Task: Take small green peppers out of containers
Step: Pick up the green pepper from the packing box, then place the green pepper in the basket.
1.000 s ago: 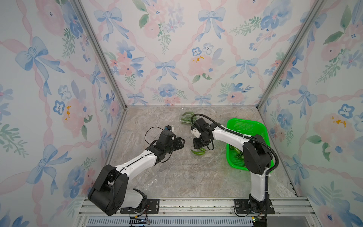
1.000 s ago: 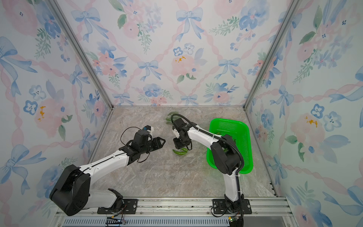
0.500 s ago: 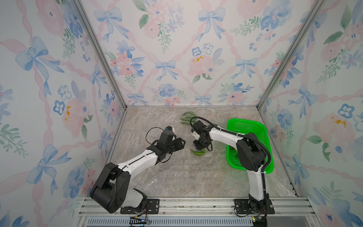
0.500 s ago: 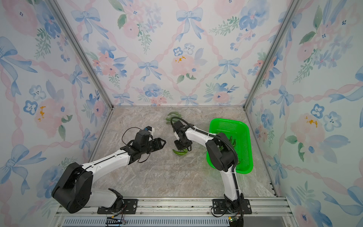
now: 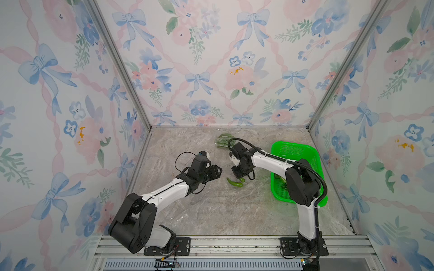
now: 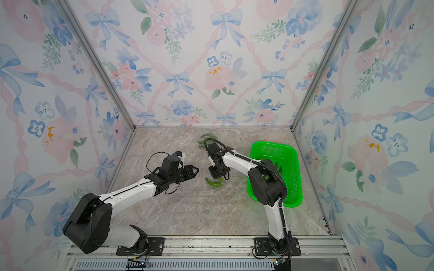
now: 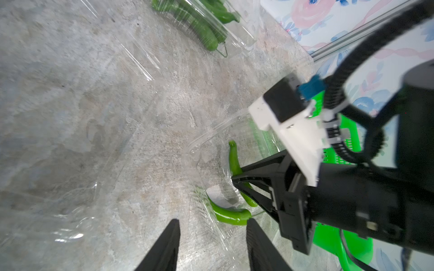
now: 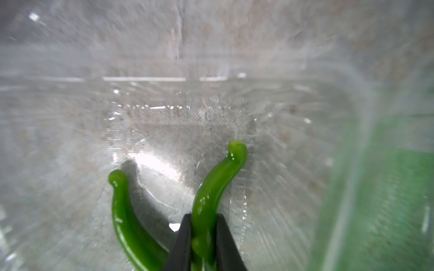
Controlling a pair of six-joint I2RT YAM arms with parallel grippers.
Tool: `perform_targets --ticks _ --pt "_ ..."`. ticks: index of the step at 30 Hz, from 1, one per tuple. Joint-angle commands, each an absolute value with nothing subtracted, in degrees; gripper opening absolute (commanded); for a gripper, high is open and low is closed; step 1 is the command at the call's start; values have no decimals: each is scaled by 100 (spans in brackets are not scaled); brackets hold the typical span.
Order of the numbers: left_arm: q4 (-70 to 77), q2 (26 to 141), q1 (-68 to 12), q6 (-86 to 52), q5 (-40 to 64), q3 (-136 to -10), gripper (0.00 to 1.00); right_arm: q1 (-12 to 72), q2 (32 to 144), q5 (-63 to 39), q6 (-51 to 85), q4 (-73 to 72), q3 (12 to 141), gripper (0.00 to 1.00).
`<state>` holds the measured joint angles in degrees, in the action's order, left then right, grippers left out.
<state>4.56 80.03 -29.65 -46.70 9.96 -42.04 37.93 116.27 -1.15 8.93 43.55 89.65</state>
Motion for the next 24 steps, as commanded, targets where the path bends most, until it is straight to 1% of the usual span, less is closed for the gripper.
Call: perform_targets --ticks 1,6,9,11,15,16,19,24 --pt "422 8124 -2945 -4626 1094 -4426 49 3670 10671 -167 1025 4526 9017 16" --pt "411 8301 -3027 -4605 1090 -4692 49 3264 9533 -250 1185 4501 8747 16" --pt "389 8494 -3158 -4597 1064 -4962 49 2803 8723 -203 1345 4400 8403 16" --pt "365 8695 -3291 -4575 1038 -5226 49 2332 8184 -173 1499 4266 8060 16" --pt "259 9239 -3606 -4531 969 -5902 49 1121 7349 -359 1763 4058 7275 17" --pt "250 9371 -3673 -4527 955 -6065 49 852 7246 -470 1775 4074 7136 17" --pt "186 9847 -3928 -4496 962 -6639 49 218 7021 -268 1837 4186 6762 17" --pt "122 10685 -4300 -4491 1096 -7508 48 -512 7263 -144 1967 4125 6204 17"
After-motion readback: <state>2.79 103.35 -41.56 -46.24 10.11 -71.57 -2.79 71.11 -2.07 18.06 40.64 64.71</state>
